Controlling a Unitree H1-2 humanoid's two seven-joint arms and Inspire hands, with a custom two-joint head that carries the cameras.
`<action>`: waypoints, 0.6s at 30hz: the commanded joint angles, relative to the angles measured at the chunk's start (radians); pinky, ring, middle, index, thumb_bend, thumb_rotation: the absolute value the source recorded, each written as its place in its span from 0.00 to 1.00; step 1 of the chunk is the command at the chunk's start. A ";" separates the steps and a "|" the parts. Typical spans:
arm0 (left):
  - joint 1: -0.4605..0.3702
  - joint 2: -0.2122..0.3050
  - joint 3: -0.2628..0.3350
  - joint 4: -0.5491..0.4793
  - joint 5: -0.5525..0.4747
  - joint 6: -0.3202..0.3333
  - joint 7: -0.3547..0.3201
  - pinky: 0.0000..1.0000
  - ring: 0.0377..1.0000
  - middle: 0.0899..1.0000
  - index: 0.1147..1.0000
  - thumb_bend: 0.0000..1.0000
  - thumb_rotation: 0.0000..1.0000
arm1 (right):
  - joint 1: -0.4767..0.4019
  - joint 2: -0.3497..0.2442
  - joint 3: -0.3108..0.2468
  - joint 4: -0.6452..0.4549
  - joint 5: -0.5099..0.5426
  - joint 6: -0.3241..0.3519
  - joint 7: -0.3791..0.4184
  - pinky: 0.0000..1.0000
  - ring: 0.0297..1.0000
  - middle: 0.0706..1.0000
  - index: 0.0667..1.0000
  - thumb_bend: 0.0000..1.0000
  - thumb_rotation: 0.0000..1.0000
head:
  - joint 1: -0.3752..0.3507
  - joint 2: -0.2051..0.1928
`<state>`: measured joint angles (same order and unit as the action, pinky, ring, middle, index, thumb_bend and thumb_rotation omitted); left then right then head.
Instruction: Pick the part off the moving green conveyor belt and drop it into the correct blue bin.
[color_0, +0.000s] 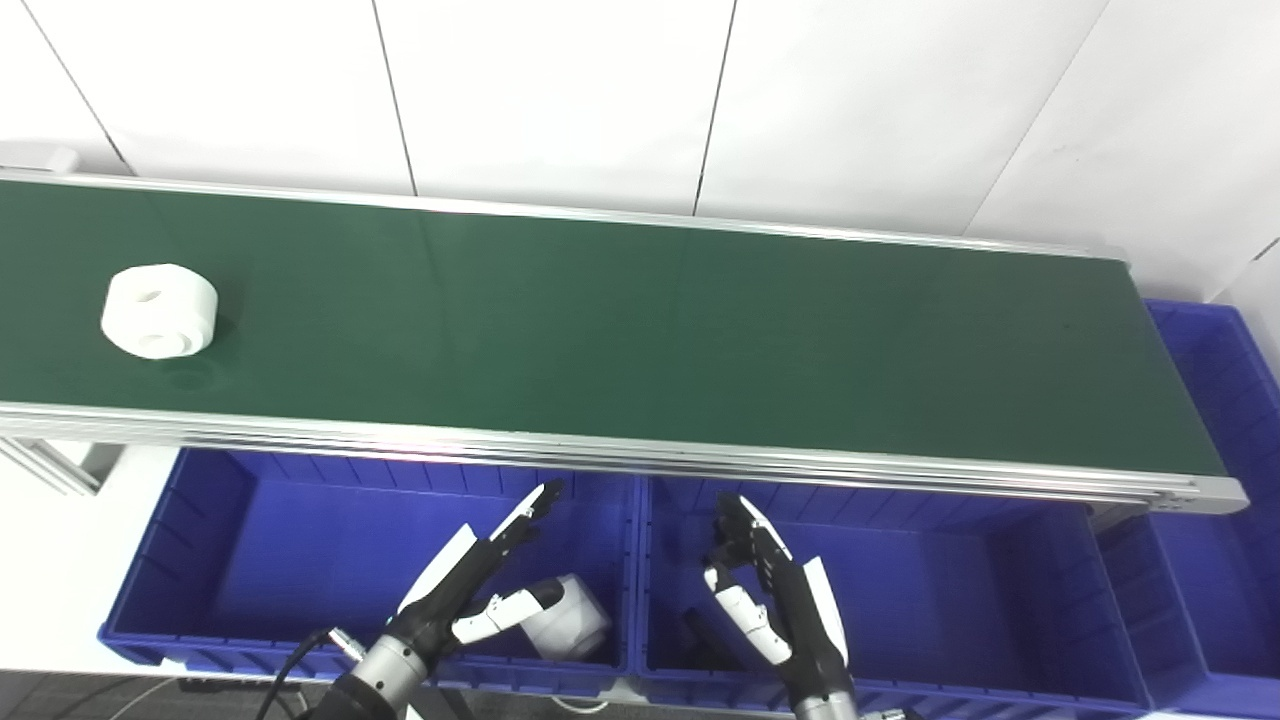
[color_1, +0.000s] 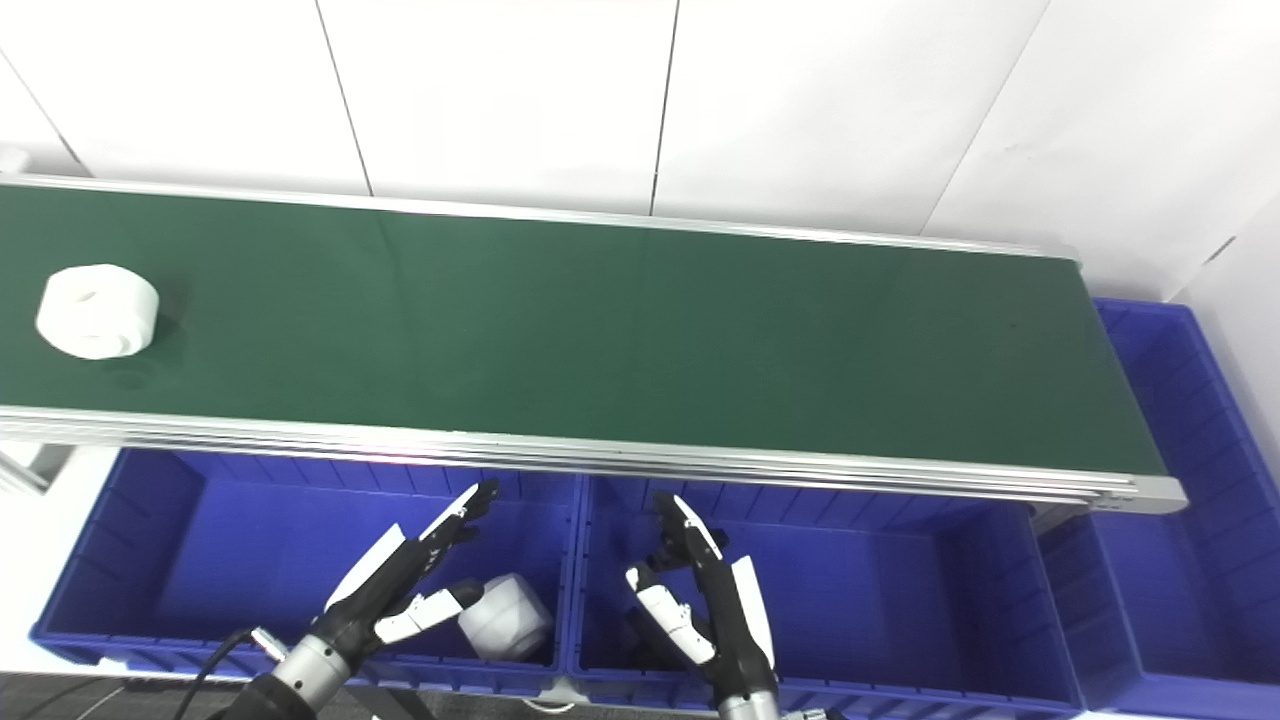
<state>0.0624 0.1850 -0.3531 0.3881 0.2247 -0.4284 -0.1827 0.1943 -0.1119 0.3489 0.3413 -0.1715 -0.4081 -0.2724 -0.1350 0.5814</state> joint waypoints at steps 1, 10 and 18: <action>-0.024 0.007 -0.010 -0.014 0.000 -0.041 0.024 0.93 0.98 1.00 1.00 0.60 0.89 | -0.010 -0.002 0.003 -0.018 0.005 -0.062 -0.013 0.84 0.89 0.89 0.89 0.79 0.85 | 0.001 0.001; -0.026 0.006 -0.027 -0.004 -0.002 -0.041 0.043 0.92 0.98 1.00 1.00 0.60 0.89 | -0.016 -0.016 0.016 -0.003 0.018 -0.062 -0.013 0.83 0.88 0.89 0.89 0.78 0.84 | 0.062 -0.018; -0.026 -0.010 -0.040 0.027 0.033 -0.041 0.082 0.87 0.95 0.98 0.97 0.67 0.86 | -0.016 -0.037 0.023 0.015 0.054 -0.062 -0.011 0.87 0.90 0.91 0.91 0.78 0.86 | 0.194 -0.092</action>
<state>0.0549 0.1819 -0.3853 0.4242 0.2478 -0.4292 -0.1280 0.1834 -0.1491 0.3710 0.3686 -0.1217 -0.4101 -0.2690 0.0476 0.4924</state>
